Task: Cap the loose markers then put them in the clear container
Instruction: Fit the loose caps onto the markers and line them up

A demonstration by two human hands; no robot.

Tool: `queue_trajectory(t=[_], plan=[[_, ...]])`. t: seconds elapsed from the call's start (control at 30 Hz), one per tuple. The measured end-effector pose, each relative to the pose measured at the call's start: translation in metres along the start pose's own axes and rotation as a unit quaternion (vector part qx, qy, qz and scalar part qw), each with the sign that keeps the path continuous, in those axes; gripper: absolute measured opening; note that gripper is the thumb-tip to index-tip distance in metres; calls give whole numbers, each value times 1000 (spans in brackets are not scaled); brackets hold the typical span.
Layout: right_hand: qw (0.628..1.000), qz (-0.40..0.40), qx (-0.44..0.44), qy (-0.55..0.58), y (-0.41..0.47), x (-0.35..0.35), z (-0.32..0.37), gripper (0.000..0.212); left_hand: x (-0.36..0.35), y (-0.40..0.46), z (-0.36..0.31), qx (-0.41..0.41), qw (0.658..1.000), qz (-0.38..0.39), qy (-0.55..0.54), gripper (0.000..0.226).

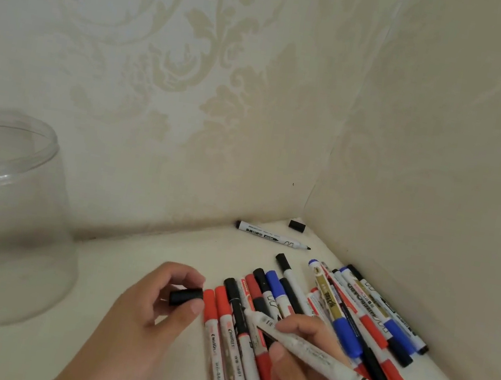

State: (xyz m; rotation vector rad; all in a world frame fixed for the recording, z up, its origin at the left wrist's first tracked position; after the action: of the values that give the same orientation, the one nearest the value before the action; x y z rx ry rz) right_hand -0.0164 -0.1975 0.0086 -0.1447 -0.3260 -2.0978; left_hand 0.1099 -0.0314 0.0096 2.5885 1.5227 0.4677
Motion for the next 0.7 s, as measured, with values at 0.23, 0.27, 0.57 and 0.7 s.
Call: queue_trajectory(t=[0.23,0.27,0.57,0.7], plan=[[983,71,-54,160,0,-15,-11,60,-9,-8,-4,-13,999,30,-4,15],[977,65,-64,191,1,-13,-10,62,-10,-9,-3,-15,999,32,1,22],[941,66,-107,314,-2,-15,-15,55,-15,-15,-3,-31,998,49,9,42],[942,84,-108,307,-5,-19,-14,54,-18,-18,-10,-44,997,66,-2,46]])
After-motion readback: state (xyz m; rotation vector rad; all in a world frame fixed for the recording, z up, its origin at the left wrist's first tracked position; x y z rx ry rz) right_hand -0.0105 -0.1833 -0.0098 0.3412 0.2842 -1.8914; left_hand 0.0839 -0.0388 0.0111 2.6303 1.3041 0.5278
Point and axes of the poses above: each hand's wrist, its own y-axis towards the middle knuckle, its own x-axis out of the back of the hand, z = x × y, the point moved 8 cm from there along y, towards the middle knuckle
